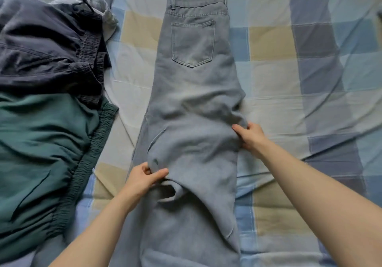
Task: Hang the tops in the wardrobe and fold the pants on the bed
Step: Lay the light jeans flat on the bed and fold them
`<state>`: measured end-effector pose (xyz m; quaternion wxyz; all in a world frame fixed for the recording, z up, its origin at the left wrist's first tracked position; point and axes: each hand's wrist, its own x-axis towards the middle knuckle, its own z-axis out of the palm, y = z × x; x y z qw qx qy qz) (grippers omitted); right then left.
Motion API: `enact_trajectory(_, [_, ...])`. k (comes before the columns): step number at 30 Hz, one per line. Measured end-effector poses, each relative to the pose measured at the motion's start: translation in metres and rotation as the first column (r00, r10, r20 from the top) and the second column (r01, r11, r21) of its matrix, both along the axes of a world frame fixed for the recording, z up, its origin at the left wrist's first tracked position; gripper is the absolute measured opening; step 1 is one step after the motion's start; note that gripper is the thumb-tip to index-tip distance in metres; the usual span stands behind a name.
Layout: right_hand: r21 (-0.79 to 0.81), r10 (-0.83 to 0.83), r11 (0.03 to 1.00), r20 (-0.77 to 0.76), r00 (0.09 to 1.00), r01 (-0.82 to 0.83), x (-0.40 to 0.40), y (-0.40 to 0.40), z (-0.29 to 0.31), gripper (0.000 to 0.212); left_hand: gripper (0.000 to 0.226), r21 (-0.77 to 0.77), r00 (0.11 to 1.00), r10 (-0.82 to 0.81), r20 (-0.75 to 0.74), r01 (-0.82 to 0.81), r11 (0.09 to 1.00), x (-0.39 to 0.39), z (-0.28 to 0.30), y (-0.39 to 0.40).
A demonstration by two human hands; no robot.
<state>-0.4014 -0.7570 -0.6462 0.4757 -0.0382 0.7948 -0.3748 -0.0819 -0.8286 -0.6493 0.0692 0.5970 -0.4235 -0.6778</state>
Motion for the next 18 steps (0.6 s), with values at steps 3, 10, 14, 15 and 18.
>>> enact_trajectory(3, [0.034,-0.077,0.997,0.052,0.996,0.075,0.015,0.024,0.002,0.024,0.013,-0.149,0.986,0.145,0.081,-0.131,0.98,0.006,0.01,0.01])
enact_trajectory(10, [0.141,0.226,0.96,0.131,0.965,-0.244,0.071,0.098,0.021,0.028,0.023,0.153,0.99,-0.064,0.122,0.045,0.987,0.03,0.032,0.077])
enact_trajectory(14, [0.236,0.369,0.864,0.305,0.878,-0.445,0.115,0.152,0.033,0.027,0.015,-0.118,0.944,-0.228,0.24,0.262,0.958,0.038,0.031,0.117])
enact_trajectory(15, [0.258,0.405,0.837,0.3,0.864,-0.482,0.128,0.165,0.033,0.028,0.011,-0.165,0.936,-0.228,0.267,0.277,0.946,0.042,0.032,0.12])
enact_trajectory(18, [0.278,0.409,0.863,0.107,0.906,-0.422,0.158,0.192,0.029,0.03,0.008,-0.21,0.958,-0.178,0.224,0.226,0.951,0.051,0.038,0.114])
